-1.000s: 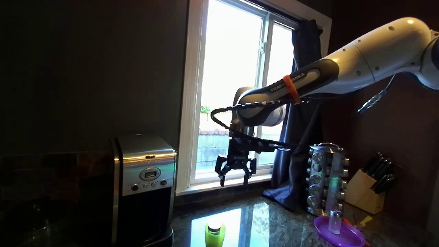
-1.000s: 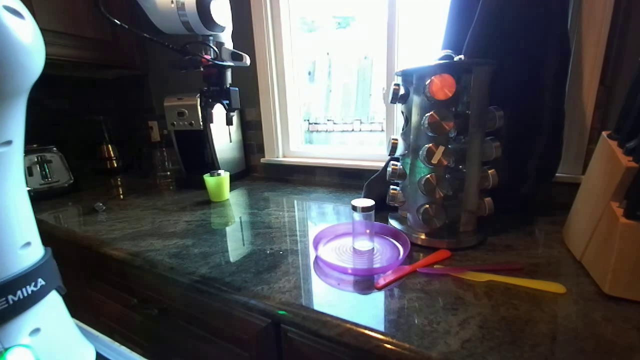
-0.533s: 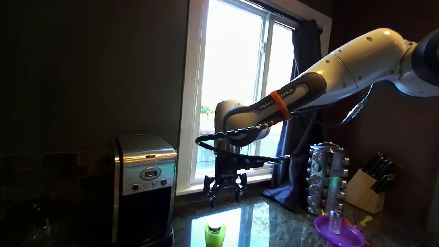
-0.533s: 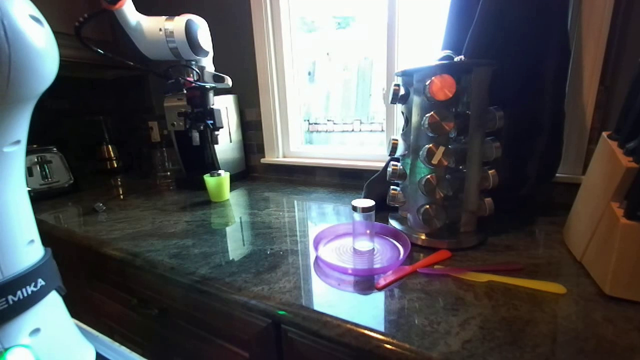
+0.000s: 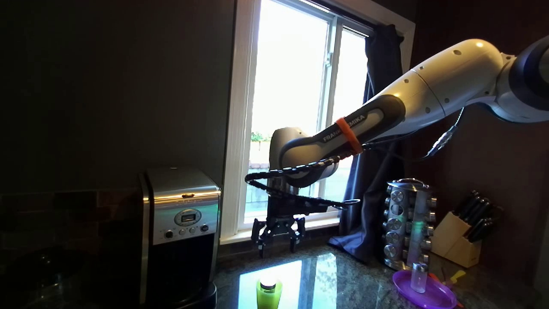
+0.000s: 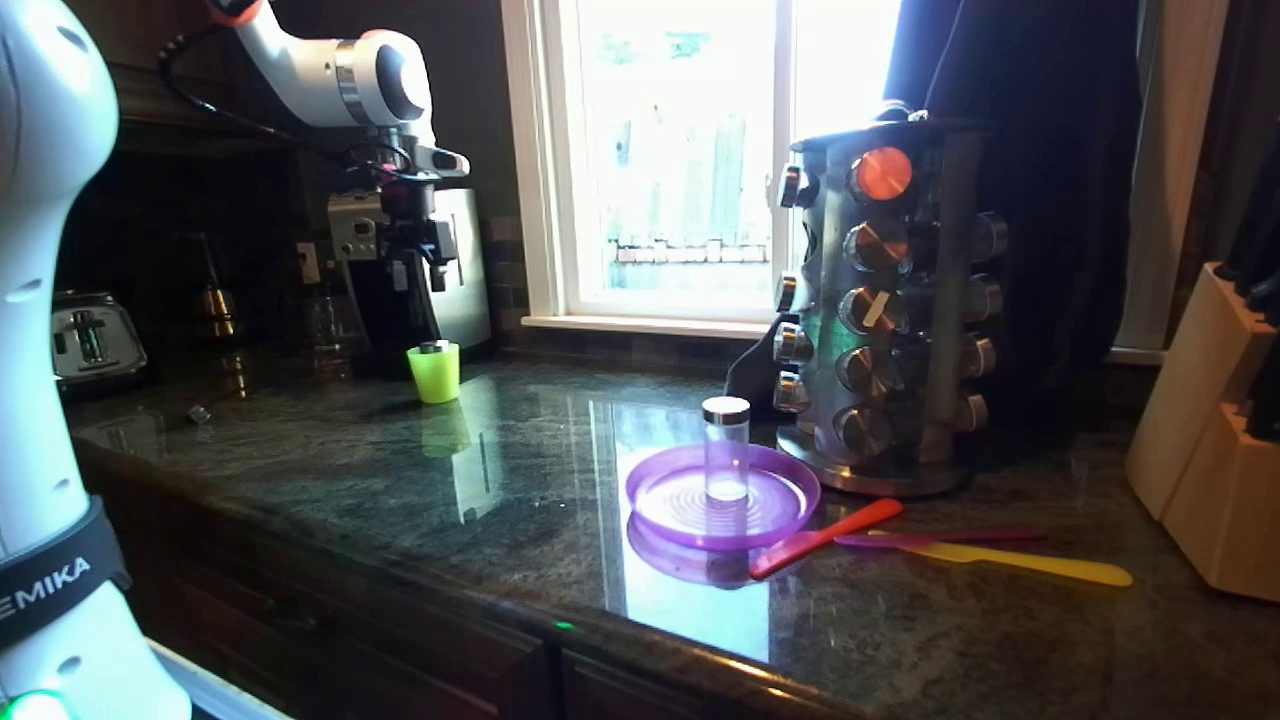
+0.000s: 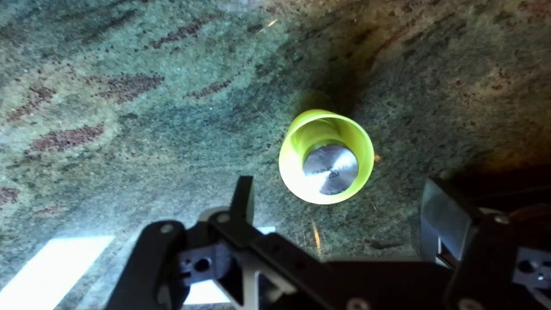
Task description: Take the spice bottle out of the green cup
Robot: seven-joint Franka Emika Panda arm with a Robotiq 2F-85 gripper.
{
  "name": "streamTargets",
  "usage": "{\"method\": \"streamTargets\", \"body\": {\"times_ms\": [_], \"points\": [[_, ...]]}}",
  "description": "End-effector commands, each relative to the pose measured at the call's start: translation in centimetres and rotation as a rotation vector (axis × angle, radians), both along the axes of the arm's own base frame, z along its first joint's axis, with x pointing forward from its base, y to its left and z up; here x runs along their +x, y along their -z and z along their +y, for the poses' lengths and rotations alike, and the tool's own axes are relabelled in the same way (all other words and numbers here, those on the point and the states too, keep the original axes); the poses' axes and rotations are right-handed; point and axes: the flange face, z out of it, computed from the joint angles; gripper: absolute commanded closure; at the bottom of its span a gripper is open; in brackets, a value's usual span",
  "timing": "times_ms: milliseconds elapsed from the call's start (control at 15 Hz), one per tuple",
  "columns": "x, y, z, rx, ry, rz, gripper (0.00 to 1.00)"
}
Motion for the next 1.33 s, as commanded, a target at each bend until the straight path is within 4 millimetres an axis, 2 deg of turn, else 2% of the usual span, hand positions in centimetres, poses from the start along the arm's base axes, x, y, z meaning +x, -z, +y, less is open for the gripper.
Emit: {"method": "streamTargets", "body": {"times_ms": [0, 200, 267, 333, 400, 467, 600, 867, 933, 1000, 1067, 1133, 1267], "points": [[0.3, 2.3, 0.6, 0.033, -0.04, -0.04, 0.0], [0.3, 4.2, 0.5, 0.046, -0.044, -0.039, 0.0], [0.2, 4.7, 0.4, 0.049, -0.044, -0.036, 0.05], [0.2, 5.2, 0.3, 0.041, -0.042, -0.032, 0.21], [0.1, 5.6, 0.2, 0.044, -0.041, -0.027, 0.29], [0.1, 5.9, 0.1, 0.039, -0.04, -0.022, 0.29], [0.0, 6.5, 0.0, 0.036, -0.042, -0.024, 0.46], [-0.1, 7.6, 0.2, 0.037, -0.052, -0.026, 0.56], [-0.2, 7.8, 0.2, 0.027, -0.053, -0.024, 0.47], [-0.2, 8.0, 0.2, 0.02, -0.053, -0.023, 0.46], [-0.3, 8.1, 0.1, 0.014, -0.054, -0.022, 0.39], [-0.3, 8.1, 0.1, 0.01, -0.057, -0.025, 0.37], [-0.2, 8.0, 0.2, 0.003, -0.062, -0.034, 0.26]]}}
